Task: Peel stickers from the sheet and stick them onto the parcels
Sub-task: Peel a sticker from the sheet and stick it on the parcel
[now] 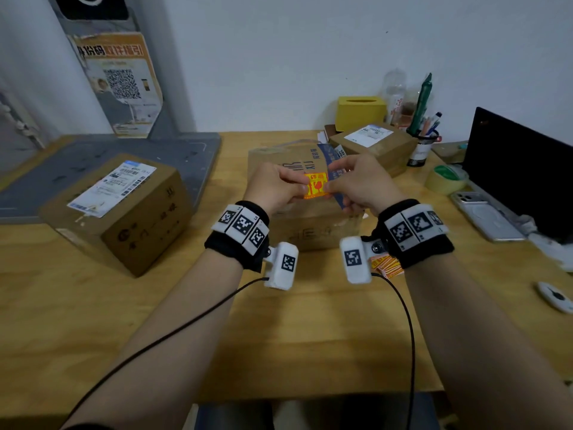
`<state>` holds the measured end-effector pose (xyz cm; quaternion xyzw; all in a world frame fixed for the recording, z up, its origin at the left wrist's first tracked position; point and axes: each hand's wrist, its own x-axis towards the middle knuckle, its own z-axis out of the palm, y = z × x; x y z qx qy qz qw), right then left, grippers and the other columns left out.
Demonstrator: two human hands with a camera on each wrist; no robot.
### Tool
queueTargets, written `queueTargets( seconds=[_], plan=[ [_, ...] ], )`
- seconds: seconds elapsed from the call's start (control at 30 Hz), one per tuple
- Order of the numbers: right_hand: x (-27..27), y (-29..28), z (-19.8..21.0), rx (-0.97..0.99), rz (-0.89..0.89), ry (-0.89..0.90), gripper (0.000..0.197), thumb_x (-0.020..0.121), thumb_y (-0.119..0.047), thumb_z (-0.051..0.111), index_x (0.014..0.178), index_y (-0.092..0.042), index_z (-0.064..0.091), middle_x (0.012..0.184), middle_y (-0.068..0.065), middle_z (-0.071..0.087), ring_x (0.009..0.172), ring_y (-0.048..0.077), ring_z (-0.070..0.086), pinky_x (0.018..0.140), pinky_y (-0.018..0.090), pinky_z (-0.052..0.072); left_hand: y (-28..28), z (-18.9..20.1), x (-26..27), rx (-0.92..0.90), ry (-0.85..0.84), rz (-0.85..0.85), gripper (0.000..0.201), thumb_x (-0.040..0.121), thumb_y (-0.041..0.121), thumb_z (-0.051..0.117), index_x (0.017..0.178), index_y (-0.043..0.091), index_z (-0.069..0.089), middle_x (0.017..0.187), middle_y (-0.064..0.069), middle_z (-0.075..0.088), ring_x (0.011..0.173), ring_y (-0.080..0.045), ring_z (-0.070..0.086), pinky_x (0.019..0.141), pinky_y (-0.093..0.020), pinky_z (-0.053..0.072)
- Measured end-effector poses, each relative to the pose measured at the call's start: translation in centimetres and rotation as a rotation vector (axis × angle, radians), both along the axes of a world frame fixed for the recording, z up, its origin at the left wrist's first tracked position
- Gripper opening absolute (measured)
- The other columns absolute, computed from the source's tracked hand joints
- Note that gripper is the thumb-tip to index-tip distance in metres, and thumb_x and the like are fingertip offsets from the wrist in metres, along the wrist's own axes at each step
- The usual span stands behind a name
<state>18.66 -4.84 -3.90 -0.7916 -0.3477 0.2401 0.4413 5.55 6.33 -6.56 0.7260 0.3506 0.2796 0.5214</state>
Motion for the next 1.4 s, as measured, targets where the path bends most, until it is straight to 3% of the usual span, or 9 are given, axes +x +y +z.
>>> queueTargets(
  seconds=[0.13,0.27,0.4,0.5,0.63,1.23,1.4],
  plan=[
    [-0.2,0.1,-0.3,-0.092,0.067,-0.046,0.041,0.089,-0.01,0.076,0.125,-0.018,0.059,0.076,0.01,0.074,0.034,0.009,0.048,0.036,0.019,0.044,0.1,0.0,0.0,0.083,0.141,-0.007,0.015,0.079,0.011,0.082,0.076,0.025,0.078,0.092,0.005,0.076,0.086,-0.016,0.072,0.076,-0.032,0.06],
    [-0.3,0.3,-0.6,-0.131,0.091,-0.095,0.043,0.087,-0.012,0.078,0.125,-0.02,0.058,0.076,0.01,0.075,0.037,0.009,0.053,0.04,0.022,0.049,-0.2,0.1,0.0,0.141,0.21,0.014,0.016,0.08,0.017,0.082,0.073,0.029,0.075,0.083,0.011,0.073,0.07,-0.006,0.063,0.061,-0.023,0.051],
    [-0.2,0.8,-0.7,-0.146,0.08,-0.121,0.042,0.086,-0.013,0.079,0.122,-0.022,0.06,0.081,0.01,0.075,0.051,0.015,0.058,0.048,0.032,0.06,0.1,-0.1,0.1,0.125,0.208,0.027,0.017,0.076,0.015,0.084,0.072,0.029,0.075,0.088,0.012,0.073,0.092,-0.01,0.067,0.087,-0.031,0.056],
    [-0.2,1.1,-0.7,-0.17,0.097,-0.144,0.041,0.086,-0.014,0.079,0.121,-0.023,0.059,0.083,0.01,0.076,0.057,0.018,0.061,0.057,0.04,0.065,0.3,-0.2,0.2,0.111,0.215,0.026,0.016,0.074,0.015,0.086,0.074,0.027,0.076,0.09,0.01,0.073,0.094,-0.011,0.066,0.092,-0.034,0.055],
    [-0.2,1.4,-0.6,-0.198,0.102,-0.168,0.04,0.086,-0.014,0.079,0.119,-0.024,0.059,0.083,0.009,0.076,0.057,0.018,0.063,0.061,0.043,0.066,0.3,-0.2,0.4,0.133,0.252,0.015,0.017,0.073,0.017,0.087,0.073,0.029,0.074,0.098,0.006,0.073,0.101,-0.014,0.065,0.096,-0.036,0.052],
    [-0.7,1.9,-0.7,-0.292,0.142,-0.304,0.042,0.085,-0.009,0.078,0.121,-0.018,0.058,0.082,0.011,0.073,0.053,0.02,0.061,0.061,0.047,0.065,0.1,-0.6,0.5,0.17,0.306,0.01,0.022,0.071,0.017,0.088,0.066,0.029,0.07,0.084,0.012,0.071,0.096,-0.014,0.066,0.094,-0.036,0.053],
    [-1.0,2.0,-0.4,-0.344,0.159,-0.362,0.041,0.083,-0.013,0.081,0.117,-0.018,0.058,0.089,0.009,0.07,0.062,0.024,0.067,0.064,0.047,0.066,-0.2,-0.6,0.6,0.191,0.343,0.01,0.024,0.068,0.019,0.089,0.065,0.03,0.069,0.083,0.012,0.071,0.095,-0.014,0.066,0.094,-0.037,0.053]
  ],
)
